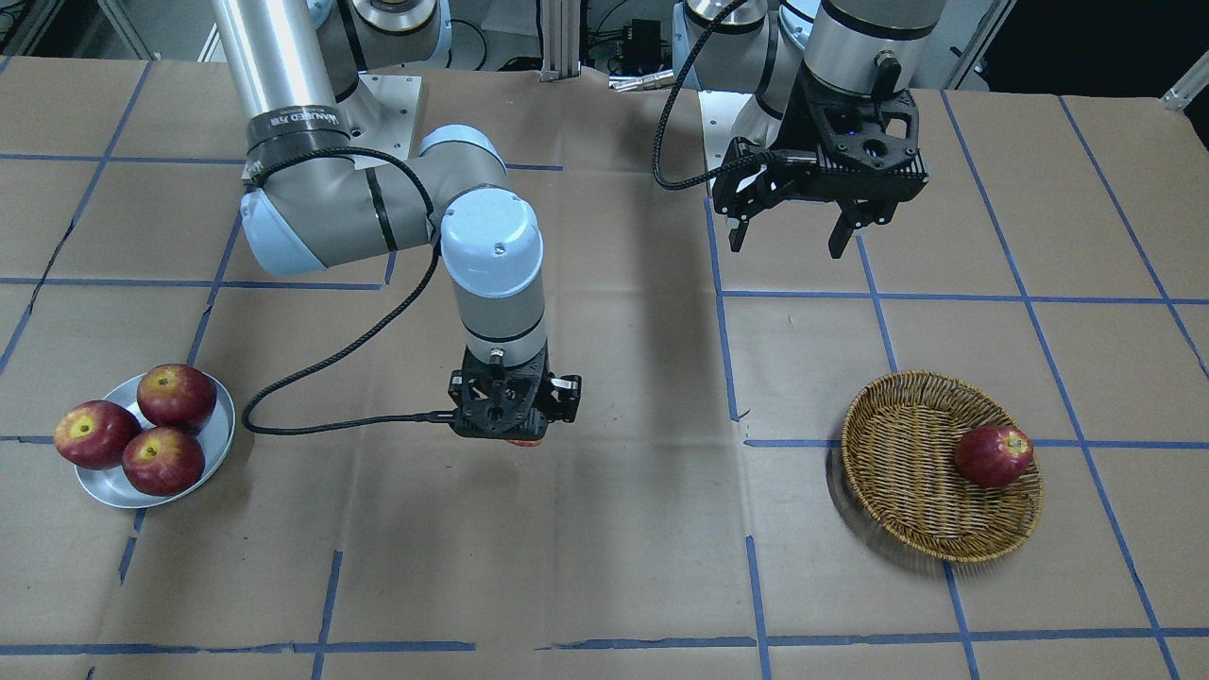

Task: Transfer apple from basket to plate
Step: 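Grasp the apple with the right gripper and carry it over the plate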

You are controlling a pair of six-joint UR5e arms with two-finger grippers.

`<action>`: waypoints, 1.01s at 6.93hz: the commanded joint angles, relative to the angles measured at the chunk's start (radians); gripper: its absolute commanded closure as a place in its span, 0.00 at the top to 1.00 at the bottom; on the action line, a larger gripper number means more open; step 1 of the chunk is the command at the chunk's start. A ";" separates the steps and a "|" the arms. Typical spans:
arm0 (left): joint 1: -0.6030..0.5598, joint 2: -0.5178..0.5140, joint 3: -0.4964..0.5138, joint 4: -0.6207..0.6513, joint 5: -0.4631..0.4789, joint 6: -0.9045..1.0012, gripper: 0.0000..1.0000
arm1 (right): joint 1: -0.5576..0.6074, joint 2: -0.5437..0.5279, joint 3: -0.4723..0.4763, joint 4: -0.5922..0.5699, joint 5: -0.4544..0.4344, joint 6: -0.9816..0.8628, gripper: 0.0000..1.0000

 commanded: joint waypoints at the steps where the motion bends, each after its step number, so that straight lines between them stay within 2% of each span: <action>1: 0.000 0.002 0.003 -0.005 0.004 0.000 0.99 | -0.189 -0.132 0.031 0.134 -0.002 -0.230 0.49; 3: 0.000 0.002 0.006 -0.005 0.004 -0.001 1.00 | -0.451 -0.230 0.133 0.129 0.003 -0.571 0.50; 4: 0.000 0.002 0.006 -0.005 0.004 0.000 1.00 | -0.563 -0.249 0.153 0.132 0.017 -0.669 0.50; 7: 0.000 0.004 -0.004 -0.005 0.000 -0.001 1.00 | -0.728 -0.203 0.157 0.117 0.020 -0.921 0.50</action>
